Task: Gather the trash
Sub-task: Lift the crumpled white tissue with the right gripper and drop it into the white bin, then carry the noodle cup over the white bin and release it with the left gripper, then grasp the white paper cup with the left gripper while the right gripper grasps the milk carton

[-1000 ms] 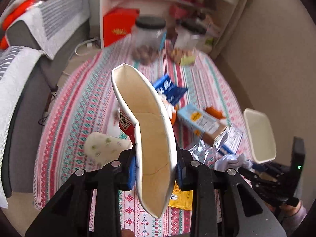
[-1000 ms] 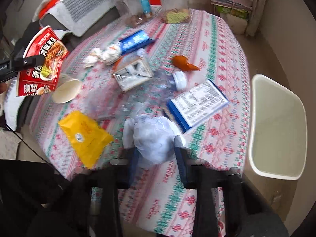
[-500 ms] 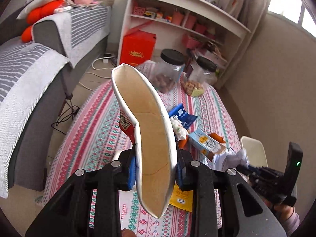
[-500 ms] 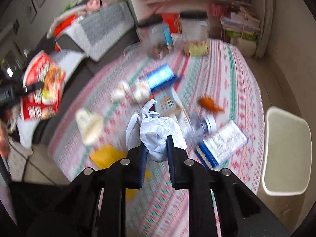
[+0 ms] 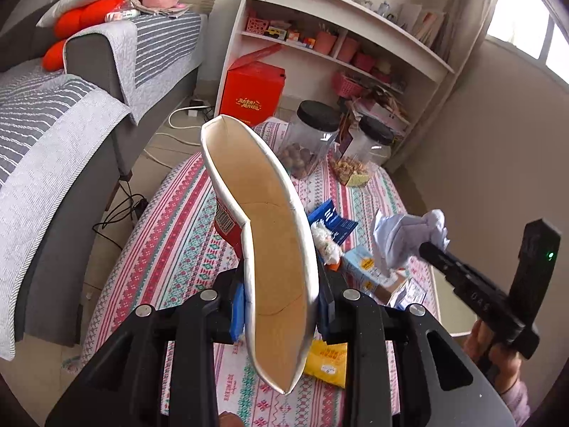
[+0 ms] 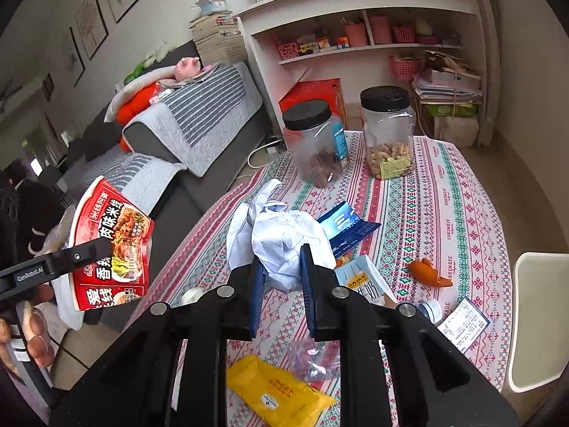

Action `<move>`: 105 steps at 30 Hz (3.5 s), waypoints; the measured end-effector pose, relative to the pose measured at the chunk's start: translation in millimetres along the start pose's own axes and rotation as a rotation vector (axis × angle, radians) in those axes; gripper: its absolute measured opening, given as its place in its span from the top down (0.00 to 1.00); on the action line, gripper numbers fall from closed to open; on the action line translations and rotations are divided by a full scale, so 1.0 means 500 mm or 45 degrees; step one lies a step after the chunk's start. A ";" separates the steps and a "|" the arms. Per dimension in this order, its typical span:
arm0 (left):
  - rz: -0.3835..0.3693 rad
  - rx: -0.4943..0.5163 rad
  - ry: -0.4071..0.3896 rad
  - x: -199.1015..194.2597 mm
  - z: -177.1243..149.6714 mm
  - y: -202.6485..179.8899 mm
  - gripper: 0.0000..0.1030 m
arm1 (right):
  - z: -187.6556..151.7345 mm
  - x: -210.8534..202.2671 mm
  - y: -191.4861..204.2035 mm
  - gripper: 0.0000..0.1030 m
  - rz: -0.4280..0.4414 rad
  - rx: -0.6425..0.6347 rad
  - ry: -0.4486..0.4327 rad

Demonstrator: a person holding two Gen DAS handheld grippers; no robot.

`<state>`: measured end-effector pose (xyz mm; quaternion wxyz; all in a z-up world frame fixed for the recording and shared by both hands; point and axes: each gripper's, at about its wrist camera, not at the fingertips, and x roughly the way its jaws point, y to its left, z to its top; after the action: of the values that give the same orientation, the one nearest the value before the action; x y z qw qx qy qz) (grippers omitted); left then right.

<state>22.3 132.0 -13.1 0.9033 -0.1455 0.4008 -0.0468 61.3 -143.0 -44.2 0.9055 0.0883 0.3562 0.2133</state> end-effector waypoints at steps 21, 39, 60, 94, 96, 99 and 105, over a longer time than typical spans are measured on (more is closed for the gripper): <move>-0.123 0.087 0.113 0.116 -0.019 -0.142 0.71 | -0.003 -0.186 -0.355 0.82 -0.367 0.470 -0.167; -0.366 0.319 0.233 0.195 -0.105 -0.451 0.70 | -0.079 -0.351 -0.546 0.21 -0.741 0.839 -0.251; -0.406 0.484 0.457 0.371 -0.208 -0.847 0.41 | -0.097 -0.489 -0.635 0.14 -0.655 1.086 -0.515; 0.523 0.227 0.248 0.210 -0.107 -0.239 0.13 | 0.001 -0.219 -0.253 0.07 -0.585 0.219 -0.211; 0.551 0.101 0.293 0.213 -0.099 -0.169 0.13 | -0.006 -0.191 -0.232 0.07 -0.567 0.188 -0.148; 0.562 -0.076 0.338 0.217 -0.097 -0.089 0.13 | -0.014 -0.150 -0.210 0.07 -0.553 0.153 -0.064; 0.435 -0.457 0.427 0.244 -0.105 0.025 0.13 | -0.024 -0.082 -0.174 0.07 -0.515 0.094 0.063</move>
<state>65.6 107.4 -136.9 0.7790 -0.2237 0.5651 0.1541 54.7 -238.8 -55.1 0.9170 0.0430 0.3962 0.0161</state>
